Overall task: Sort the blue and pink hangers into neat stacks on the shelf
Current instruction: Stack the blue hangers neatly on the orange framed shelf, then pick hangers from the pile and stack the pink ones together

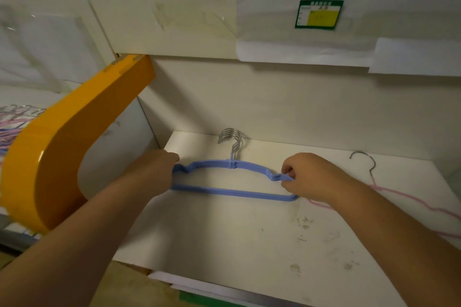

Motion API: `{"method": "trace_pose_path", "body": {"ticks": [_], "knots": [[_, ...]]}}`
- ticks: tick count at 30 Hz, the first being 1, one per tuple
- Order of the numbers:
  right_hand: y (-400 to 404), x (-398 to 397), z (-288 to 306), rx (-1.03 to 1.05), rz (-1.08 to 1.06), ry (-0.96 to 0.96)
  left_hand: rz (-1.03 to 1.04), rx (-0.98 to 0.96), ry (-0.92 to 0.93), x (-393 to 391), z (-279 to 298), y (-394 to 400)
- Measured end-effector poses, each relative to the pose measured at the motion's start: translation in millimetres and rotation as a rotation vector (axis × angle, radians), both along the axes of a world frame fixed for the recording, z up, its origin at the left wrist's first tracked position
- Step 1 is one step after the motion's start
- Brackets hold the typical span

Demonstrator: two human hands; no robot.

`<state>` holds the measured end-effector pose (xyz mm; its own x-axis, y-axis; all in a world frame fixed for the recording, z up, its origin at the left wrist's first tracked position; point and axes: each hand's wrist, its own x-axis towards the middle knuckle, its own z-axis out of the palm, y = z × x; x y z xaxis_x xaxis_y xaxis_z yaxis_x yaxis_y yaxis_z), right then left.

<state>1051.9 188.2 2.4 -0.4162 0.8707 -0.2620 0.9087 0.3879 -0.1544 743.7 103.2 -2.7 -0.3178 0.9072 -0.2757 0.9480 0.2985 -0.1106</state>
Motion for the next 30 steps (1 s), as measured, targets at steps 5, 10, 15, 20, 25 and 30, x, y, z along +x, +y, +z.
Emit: {"method": "trace_pose_path", "body": {"ticks": [5, 10, 15, 20, 25, 30], "knots": [[-40, 14, 26, 0.341, 0.044, 0.134, -0.051, 0.326, -0.081, 39, 17, -35], [-114, 6, 42, 0.231, 0.131, 0.155, -0.166, 0.343, -0.230, 73, 42, -104], [-193, -35, 53, 0.243, 0.171, 0.209, -0.144, 0.434, -0.260, 62, 47, -191], [-268, -105, 63, 0.246, 0.268, 0.233, -0.041, 0.469, -0.244, -14, 49, -299], [-332, -182, 59, 0.152, 0.397, 0.256, 0.167, 0.510, -0.161, -97, 48, -408], [-370, -254, 51, 0.127, 0.518, 0.279, 0.324, 0.487, -0.123, -157, 41, -467]]}}
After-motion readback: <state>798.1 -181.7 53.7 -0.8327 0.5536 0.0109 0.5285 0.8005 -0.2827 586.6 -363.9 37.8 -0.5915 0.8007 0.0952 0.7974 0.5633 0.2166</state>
